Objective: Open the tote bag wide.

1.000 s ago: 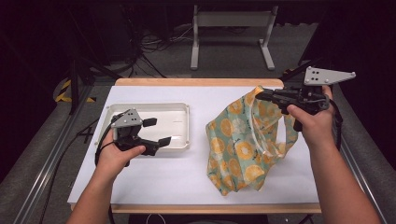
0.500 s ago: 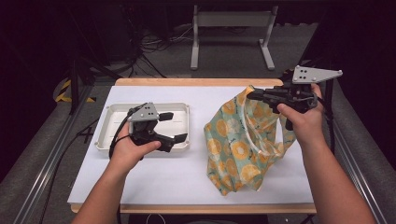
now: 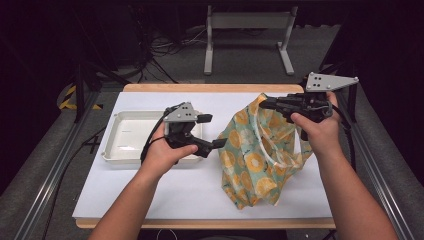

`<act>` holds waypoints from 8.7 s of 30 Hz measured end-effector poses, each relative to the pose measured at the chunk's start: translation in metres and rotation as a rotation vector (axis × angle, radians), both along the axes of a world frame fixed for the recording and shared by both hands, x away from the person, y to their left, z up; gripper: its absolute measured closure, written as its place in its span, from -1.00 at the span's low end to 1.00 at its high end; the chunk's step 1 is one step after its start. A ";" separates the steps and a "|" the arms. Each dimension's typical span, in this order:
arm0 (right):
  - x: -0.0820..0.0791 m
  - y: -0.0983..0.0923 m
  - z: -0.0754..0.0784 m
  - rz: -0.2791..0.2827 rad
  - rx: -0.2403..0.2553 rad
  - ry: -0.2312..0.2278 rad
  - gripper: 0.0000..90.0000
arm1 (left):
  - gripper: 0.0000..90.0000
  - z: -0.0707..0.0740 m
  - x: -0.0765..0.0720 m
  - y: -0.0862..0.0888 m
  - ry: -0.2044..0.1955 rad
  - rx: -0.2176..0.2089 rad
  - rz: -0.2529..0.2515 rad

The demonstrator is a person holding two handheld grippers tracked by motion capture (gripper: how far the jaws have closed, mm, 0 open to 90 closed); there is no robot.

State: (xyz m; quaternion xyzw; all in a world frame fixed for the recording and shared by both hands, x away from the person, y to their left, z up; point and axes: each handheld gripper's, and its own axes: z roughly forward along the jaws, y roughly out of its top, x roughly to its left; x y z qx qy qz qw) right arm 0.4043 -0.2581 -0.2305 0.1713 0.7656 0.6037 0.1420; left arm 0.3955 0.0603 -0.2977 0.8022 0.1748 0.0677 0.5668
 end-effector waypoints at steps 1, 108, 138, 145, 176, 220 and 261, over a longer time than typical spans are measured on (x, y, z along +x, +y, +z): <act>0.000 0.000 0.000 0.001 -0.001 0.002 1.00 | -0.75 0.000 0.001 -0.004 0.004 -0.003 -0.007; 0.005 -0.065 -0.090 -0.247 -0.157 0.155 0.95 | 0.88 -0.002 0.027 -0.044 0.037 -0.091 -0.076; 0.012 -0.079 -0.077 -0.215 -0.069 0.191 0.98 | 0.90 -0.029 0.046 0.000 0.065 0.029 0.062; 0.015 -0.078 -0.080 -0.203 -0.051 0.197 0.98 | 0.91 -0.036 0.051 0.003 0.071 0.043 0.099; 0.036 -0.081 -0.118 -0.277 -0.080 0.293 0.98 | 0.91 -0.080 0.071 -0.008 0.145 0.077 0.139; 0.045 -0.094 -0.178 -0.328 -0.131 0.436 0.94 | 0.88 -0.117 0.076 -0.023 0.267 0.248 0.172; 0.007 -0.108 -0.133 -0.394 -0.039 0.266 -0.11 | -0.70 -0.088 0.054 -0.015 0.134 0.121 0.154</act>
